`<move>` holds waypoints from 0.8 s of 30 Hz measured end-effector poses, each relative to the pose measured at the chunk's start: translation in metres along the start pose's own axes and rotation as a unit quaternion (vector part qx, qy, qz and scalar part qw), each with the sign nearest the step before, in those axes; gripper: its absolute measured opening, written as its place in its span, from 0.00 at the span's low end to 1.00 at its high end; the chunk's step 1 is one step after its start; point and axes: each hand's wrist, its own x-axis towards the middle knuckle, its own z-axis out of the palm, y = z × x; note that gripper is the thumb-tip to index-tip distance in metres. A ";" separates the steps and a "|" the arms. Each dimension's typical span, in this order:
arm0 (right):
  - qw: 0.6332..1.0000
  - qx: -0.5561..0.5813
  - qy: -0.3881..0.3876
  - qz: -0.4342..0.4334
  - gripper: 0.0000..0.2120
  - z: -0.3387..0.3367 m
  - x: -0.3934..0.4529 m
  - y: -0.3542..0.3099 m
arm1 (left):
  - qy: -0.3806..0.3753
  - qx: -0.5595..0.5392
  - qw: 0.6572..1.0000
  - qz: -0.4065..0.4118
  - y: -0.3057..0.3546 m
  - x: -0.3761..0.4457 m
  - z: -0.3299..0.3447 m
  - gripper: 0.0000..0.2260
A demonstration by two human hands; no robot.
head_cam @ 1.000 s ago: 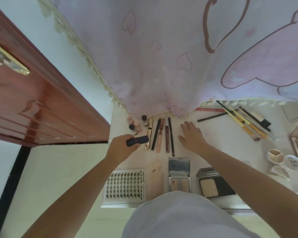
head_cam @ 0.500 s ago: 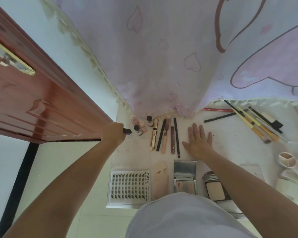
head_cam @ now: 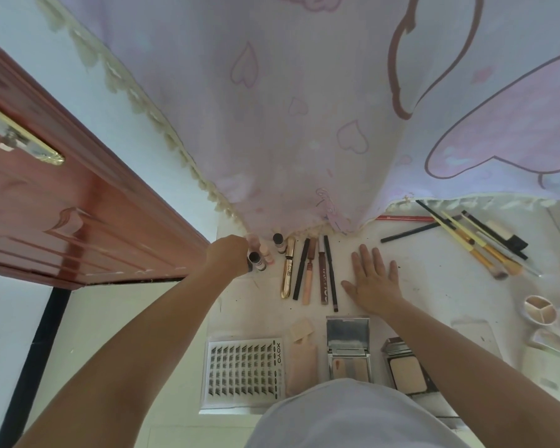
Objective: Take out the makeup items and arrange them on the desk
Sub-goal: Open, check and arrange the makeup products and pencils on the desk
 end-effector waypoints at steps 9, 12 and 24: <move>1.000 0.002 0.004 -0.007 0.31 0.000 -0.001 0.002 | 0.003 -0.070 0.997 -0.018 -0.005 -0.012 -0.003 0.13; 1.000 -0.010 0.011 -0.015 0.31 -0.001 -0.002 0.004 | 0.037 -0.055 0.998 -0.004 -0.003 -0.024 -0.010 0.08; 0.988 0.130 0.073 -0.045 0.17 -0.041 -0.008 0.062 | 0.092 -0.003 0.996 0.014 0.035 -0.048 -0.016 0.15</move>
